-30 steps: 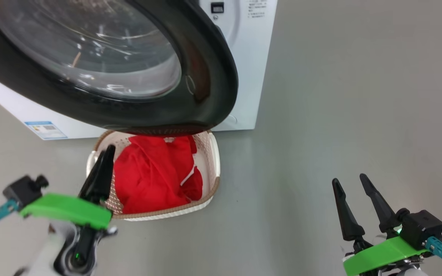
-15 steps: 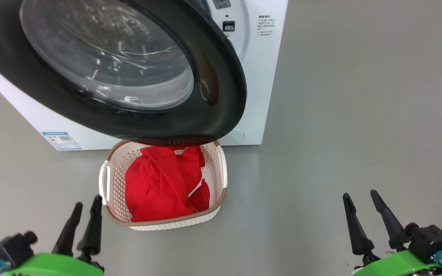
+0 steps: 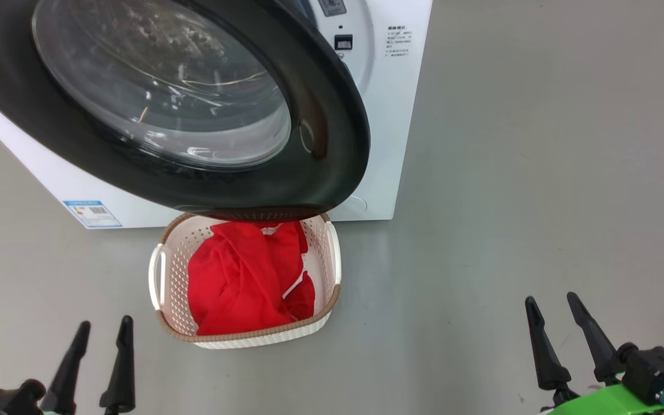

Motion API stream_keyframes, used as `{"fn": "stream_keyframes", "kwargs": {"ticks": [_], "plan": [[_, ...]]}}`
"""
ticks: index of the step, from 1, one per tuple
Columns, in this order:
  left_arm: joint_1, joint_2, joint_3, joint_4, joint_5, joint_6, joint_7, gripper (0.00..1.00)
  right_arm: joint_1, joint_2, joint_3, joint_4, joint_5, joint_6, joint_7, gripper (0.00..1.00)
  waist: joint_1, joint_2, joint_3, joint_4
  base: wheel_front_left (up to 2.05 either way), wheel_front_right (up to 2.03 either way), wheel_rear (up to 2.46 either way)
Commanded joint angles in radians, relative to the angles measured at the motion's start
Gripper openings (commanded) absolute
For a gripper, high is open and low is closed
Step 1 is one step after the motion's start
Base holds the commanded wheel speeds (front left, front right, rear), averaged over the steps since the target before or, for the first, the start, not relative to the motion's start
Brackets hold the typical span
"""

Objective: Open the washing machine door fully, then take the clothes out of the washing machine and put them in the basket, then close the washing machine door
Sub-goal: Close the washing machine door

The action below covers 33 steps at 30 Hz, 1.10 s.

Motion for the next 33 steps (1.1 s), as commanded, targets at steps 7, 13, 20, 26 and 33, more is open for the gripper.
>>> {"fn": "stream_keyframes", "kwargs": {"ticks": [7, 13, 20, 26, 33], "plan": [[0.039, -0.034, 0.105, -0.089, 0.211, -0.005, -0.012, 1.00, 0.014, -0.009, 0.009, -0.027, -0.003, 0.003, -0.006, 1.00, 0.0000, 0.0000, -0.010, 0.002, 0.00, 0.00, 0.00], [0.059, -0.058, 0.115, -0.116, 0.306, -0.005, -0.012, 1.00, 0.014, -0.009, 0.006, -0.030, -0.001, 0.003, -0.006, 1.00, 0.0000, 0.0000, -0.012, 0.002, 0.00, 0.00, 0.00], [0.058, -0.072, 0.115, -0.107, 0.314, -0.005, -0.012, 1.00, 0.013, -0.009, 0.006, -0.028, -0.002, 0.003, -0.006, 1.00, 0.0000, 0.0000, -0.013, 0.004, 0.00, 0.00, 0.00], [0.052, -0.076, 0.115, -0.112, 0.317, -0.005, -0.012, 1.00, 0.014, -0.009, 0.007, -0.028, -0.004, 0.003, -0.006, 1.00, 0.0000, 0.0000, -0.014, 0.013, 0.00, 0.00, 0.00], [0.044, -0.083, 0.107, -0.113, 0.314, -0.005, -0.012, 1.00, 0.005, -0.009, 0.027, -0.029, -0.003, 0.003, -0.006, 0.58, 0.0000, 0.0000, -0.014, 0.036, 0.00, 0.00, 0.00]]}}
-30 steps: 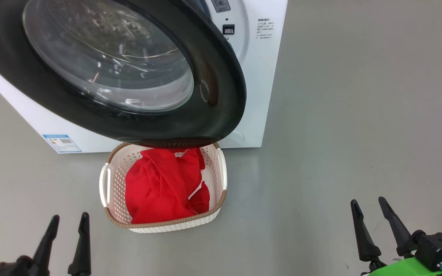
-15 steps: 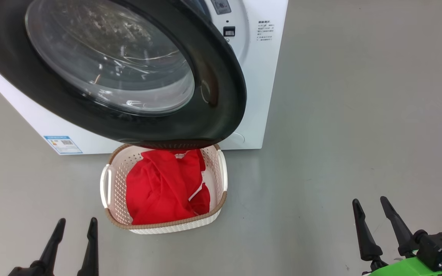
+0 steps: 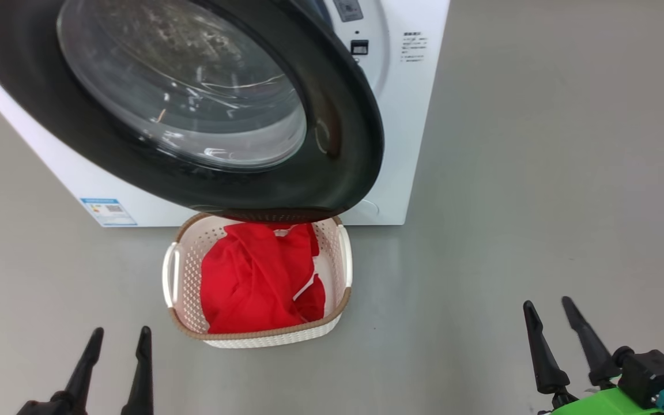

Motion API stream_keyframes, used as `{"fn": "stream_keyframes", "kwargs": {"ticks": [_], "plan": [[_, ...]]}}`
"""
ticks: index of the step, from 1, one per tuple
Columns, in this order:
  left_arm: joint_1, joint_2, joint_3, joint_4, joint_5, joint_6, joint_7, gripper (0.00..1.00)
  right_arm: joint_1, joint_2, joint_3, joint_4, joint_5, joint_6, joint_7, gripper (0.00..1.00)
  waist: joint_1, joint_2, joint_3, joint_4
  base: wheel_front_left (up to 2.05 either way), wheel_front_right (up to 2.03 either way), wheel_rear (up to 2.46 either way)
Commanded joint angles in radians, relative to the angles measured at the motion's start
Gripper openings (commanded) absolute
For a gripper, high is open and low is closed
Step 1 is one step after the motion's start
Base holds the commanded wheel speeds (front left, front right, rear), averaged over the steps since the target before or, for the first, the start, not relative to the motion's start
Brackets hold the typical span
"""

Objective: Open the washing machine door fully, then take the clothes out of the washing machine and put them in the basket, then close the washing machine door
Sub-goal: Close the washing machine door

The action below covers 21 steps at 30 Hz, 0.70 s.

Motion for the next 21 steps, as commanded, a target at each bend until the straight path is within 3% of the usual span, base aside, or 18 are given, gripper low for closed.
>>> {"fn": "stream_keyframes", "kwargs": {"ticks": [1, 2, 4, 21], "plan": [[-0.023, 0.009, 0.030, -0.025, 0.008, -0.005, -0.012, 1.00, -0.014, -0.012, 0.029, -0.025, 0.003, 0.003, -0.006, 0.41, 0.0000, -0.0001, 0.001, 0.011, 0.00, 0.00, 0.00], [-0.025, 0.007, 0.026, -0.025, 0.007, -0.005, -0.012, 1.00, -0.017, -0.012, 0.037, -0.024, 0.005, 0.003, -0.006, 0.22, 0.0000, -0.0001, 0.001, 0.019, 0.00, 0.00, 0.00], [-0.029, 0.002, 0.015, -0.023, 0.005, -0.005, -0.012, 1.00, -0.026, -0.012, 0.051, -0.018, 0.004, 0.003, -0.006, 0.00, 0.0000, -0.0001, 0.001, 0.038, 0.00, 0.00, 0.00], [-0.064, -0.039, -0.074, -0.012, -0.024, -0.005, -0.012, 1.00, -0.262, -0.012, 0.205, 0.048, -0.003, 0.003, -0.006, 0.00, 0.0000, -0.0001, 0.038, 0.236, 0.00, 0.00, 0.00]]}}
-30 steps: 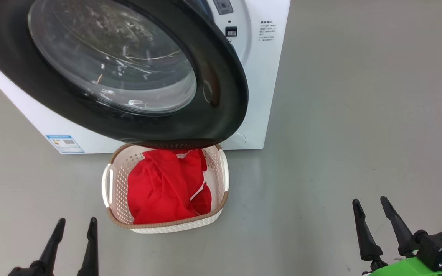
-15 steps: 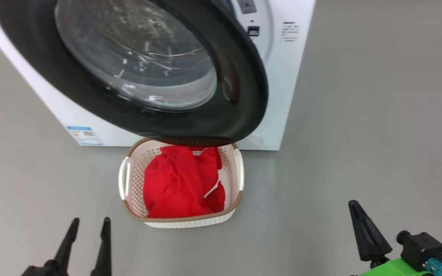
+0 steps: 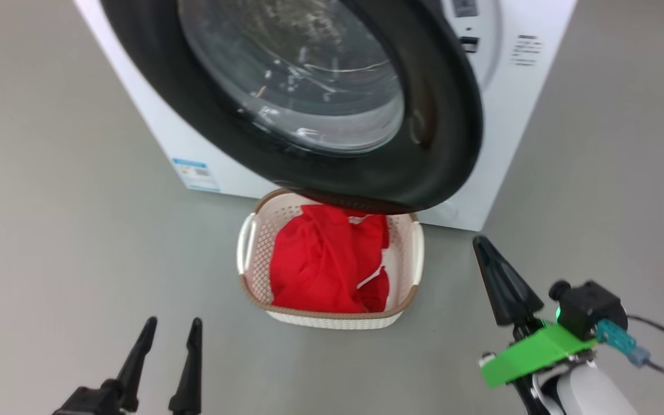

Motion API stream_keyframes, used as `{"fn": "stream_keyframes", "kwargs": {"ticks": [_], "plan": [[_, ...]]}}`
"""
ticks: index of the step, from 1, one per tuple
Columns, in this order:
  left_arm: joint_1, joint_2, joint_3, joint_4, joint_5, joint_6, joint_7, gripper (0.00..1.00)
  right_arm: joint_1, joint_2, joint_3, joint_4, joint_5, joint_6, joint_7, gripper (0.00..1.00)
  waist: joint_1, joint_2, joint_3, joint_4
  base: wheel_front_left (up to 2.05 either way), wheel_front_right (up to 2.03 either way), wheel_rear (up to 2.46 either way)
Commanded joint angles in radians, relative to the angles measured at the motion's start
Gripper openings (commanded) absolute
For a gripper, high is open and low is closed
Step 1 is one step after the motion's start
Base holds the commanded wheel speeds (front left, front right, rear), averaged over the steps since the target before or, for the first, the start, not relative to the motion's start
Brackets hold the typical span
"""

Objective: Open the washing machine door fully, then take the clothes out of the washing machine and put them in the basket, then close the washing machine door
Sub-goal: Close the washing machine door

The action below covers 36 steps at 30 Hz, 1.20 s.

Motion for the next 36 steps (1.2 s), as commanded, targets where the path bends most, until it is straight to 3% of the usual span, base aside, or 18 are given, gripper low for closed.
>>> {"fn": "stream_keyframes", "kwargs": {"ticks": [1, 11, 36], "plan": [[-0.038, 0.007, 0.026, -0.020, -0.006, -0.005, -0.012, 1.00, -0.046, -0.001, 0.028, -0.018, -0.002, 0.003, -0.006, 0.00, 0.0000, 0.0000, 0.031, 0.045, 0.00, 0.00, 0.00], [-0.099, 0.000, -0.011, -0.014, -0.042, -0.005, -0.012, 1.00, -0.231, -0.001, 0.014, 0.024, -0.007, 0.003, -0.006, 0.00, 0.0000, 0.0000, 0.123, 0.094, 0.00, 0.00, 0.00], [-0.233, -0.004, -0.078, -0.029, -0.129, -0.005, -0.012, 1.00, -0.526, -0.018, -0.161, 0.086, -0.069, 0.003, -0.006, 0.00, 0.0000, 0.0000, 0.321, 0.158, 0.00, 0.00, 0.00]]}}
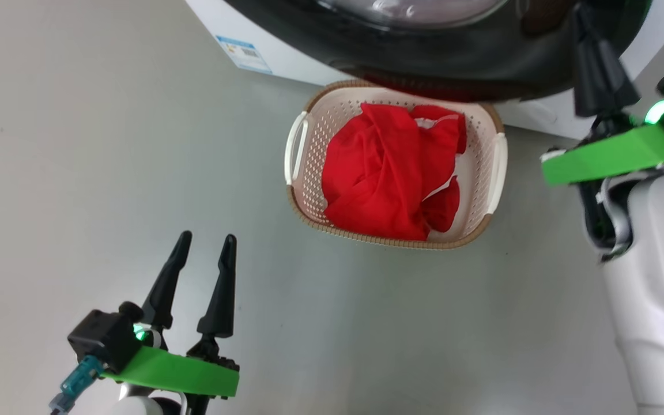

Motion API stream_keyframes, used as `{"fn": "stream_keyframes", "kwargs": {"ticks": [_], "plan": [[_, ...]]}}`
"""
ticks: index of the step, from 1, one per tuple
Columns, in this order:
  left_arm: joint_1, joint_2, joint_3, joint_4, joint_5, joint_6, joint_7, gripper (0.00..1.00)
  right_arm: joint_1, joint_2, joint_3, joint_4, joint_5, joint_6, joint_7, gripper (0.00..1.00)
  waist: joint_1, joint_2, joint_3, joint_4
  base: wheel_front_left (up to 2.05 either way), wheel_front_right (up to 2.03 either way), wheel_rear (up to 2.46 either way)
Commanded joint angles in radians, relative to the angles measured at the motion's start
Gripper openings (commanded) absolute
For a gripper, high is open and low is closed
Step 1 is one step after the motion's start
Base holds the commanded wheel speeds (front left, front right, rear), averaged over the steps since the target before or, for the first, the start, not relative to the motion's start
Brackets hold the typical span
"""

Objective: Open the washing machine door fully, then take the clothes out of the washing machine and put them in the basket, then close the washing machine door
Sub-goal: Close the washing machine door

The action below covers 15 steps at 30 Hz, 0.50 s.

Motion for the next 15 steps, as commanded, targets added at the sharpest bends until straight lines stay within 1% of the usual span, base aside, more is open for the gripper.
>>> {"fn": "stream_keyframes", "kwargs": {"ticks": [1, 9, 15], "plan": [[-0.018, 0.016, 0.030, -0.025, -0.009, -0.005, -0.012, 1.00, -0.035, 0.007, 0.005, -0.017, -0.005, 0.000, -0.006, 0.00, 0.0000, 0.0000, 0.026, 0.016, 0.00, 0.00, 0.00], [-0.040, 0.016, 0.019, -0.023, -0.037, -0.005, -0.012, 1.00, -0.135, 0.007, -0.062, -0.003, -0.005, 0.000, -0.006, 0.00, 0.0000, 0.0000, 0.066, 0.031, 0.00, 0.00, 0.00], [-0.054, 0.016, 0.013, -0.023, -0.049, -0.005, -0.012, 1.00, -0.189, 0.013, -0.093, -0.009, -0.016, 0.000, -0.006, 0.00, 0.0000, 0.0000, 0.087, 0.035, 0.00, 0.00, 0.00]]}}
